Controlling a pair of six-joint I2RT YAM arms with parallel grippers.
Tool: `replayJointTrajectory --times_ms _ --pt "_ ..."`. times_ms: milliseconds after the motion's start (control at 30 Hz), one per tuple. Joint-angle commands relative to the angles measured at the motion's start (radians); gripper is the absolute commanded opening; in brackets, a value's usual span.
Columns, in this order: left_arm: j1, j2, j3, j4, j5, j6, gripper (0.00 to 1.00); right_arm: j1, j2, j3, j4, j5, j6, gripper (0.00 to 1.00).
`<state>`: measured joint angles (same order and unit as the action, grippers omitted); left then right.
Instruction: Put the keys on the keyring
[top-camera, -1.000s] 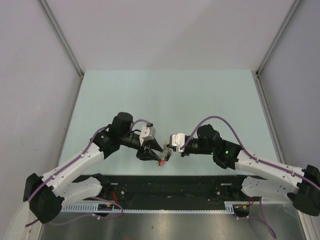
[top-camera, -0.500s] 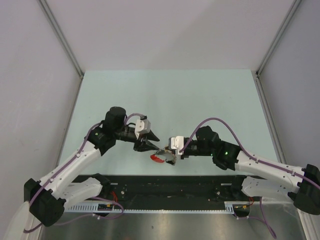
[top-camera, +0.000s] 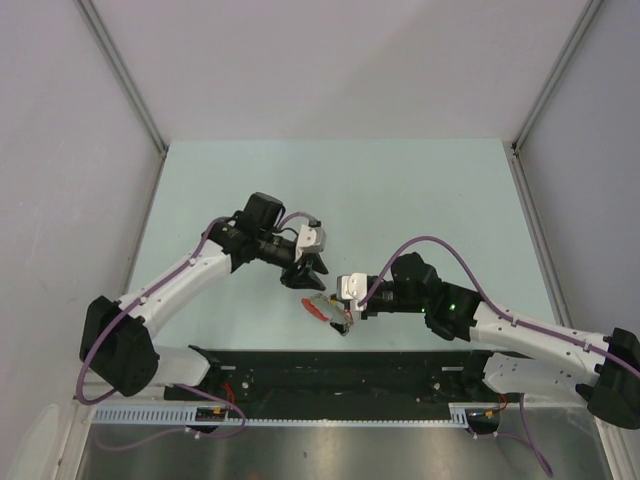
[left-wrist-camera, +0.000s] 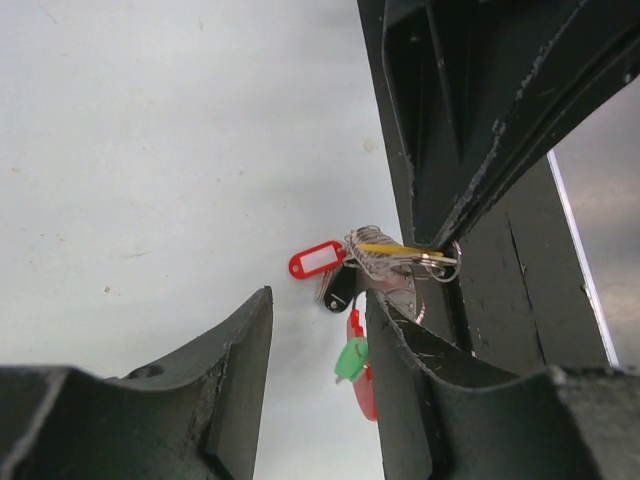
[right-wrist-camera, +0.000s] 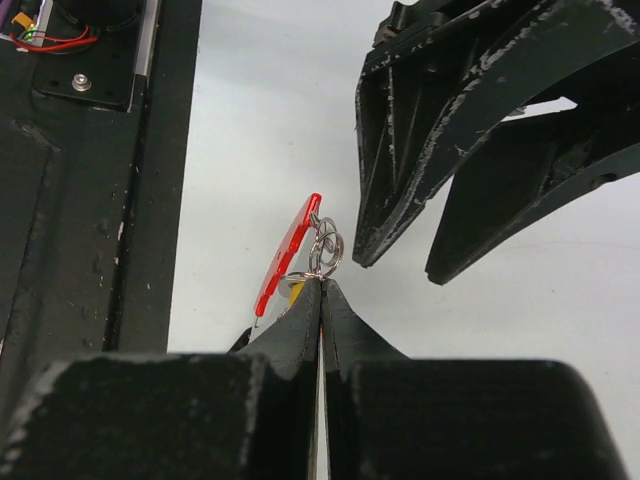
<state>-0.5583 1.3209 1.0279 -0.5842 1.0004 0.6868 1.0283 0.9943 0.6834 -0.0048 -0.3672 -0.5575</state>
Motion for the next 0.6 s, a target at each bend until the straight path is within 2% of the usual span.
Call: replayJointTrajectory --times_ms 0,300,567 --pt "-0.015 -0.008 0.023 -0.111 0.093 0.091 0.47 0.006 -0.022 0.054 0.034 0.014 -0.015 0.0" --pt "-0.064 0.023 0.018 -0.114 0.099 0.083 0.47 0.006 -0.014 0.059 0.034 0.019 -0.016 0.0" --pt "-0.074 -0.041 -0.035 -0.094 0.115 0.034 0.48 0.006 -0.01 0.062 0.034 0.047 -0.019 0.0"
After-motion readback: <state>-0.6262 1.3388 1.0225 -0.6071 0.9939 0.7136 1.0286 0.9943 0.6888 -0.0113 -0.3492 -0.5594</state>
